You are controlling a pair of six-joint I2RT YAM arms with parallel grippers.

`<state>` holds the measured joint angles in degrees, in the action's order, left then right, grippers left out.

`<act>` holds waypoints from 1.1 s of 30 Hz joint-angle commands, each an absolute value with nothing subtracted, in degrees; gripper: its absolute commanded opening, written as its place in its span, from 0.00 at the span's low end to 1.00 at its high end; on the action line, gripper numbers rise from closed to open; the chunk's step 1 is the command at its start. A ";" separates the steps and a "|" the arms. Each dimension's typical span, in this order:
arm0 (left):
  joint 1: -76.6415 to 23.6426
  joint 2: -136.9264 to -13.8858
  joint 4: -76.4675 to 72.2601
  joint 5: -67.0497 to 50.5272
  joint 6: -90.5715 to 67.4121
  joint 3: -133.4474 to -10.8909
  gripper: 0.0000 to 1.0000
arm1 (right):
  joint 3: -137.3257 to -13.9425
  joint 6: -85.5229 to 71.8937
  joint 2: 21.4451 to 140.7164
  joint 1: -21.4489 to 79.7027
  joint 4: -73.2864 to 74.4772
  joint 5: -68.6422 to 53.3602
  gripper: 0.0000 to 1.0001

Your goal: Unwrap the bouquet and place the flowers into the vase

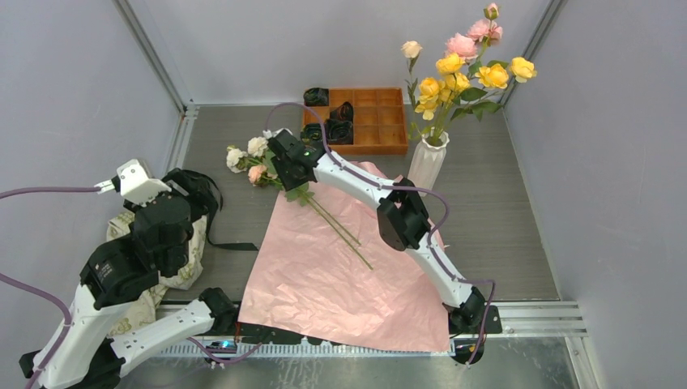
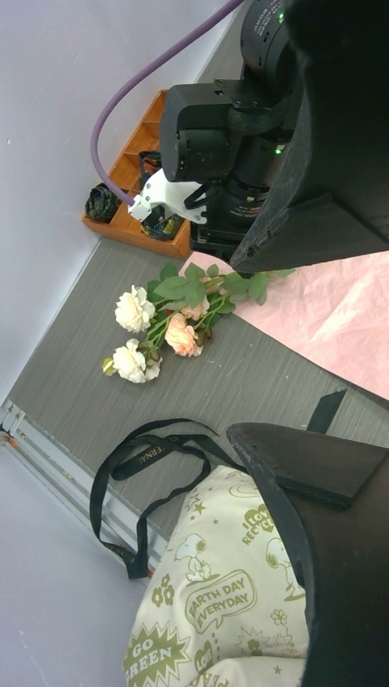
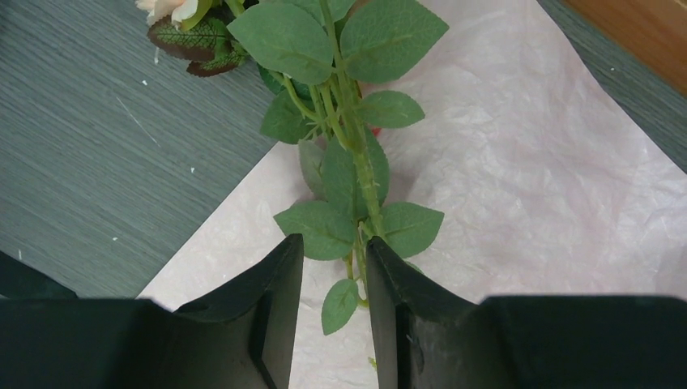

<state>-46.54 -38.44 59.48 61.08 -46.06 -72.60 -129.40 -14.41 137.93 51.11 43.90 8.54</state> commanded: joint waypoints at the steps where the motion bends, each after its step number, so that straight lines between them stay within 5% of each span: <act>1: -46.49 -38.34 59.15 62.93 -46.06 -72.20 0.69 | -133.80 -13.43 139.38 50.09 43.31 9.47 0.40; 10: -46.51 -37.56 60.45 62.70 -46.69 -70.99 0.69 | -136.13 -13.08 143.11 49.08 42.05 10.00 0.35; 16: -46.55 -37.34 61.03 62.28 -47.44 -70.49 0.69 | -133.86 -13.01 142.15 48.87 39.94 10.98 0.17; 23: -46.56 -37.67 60.95 61.70 -47.81 -70.23 0.69 | -125.04 -13.01 134.40 48.82 34.41 11.83 0.02; 33: -46.53 -37.64 60.34 60.67 -48.08 -69.77 0.69 | -110.63 -12.61 117.86 48.95 30.60 14.74 0.01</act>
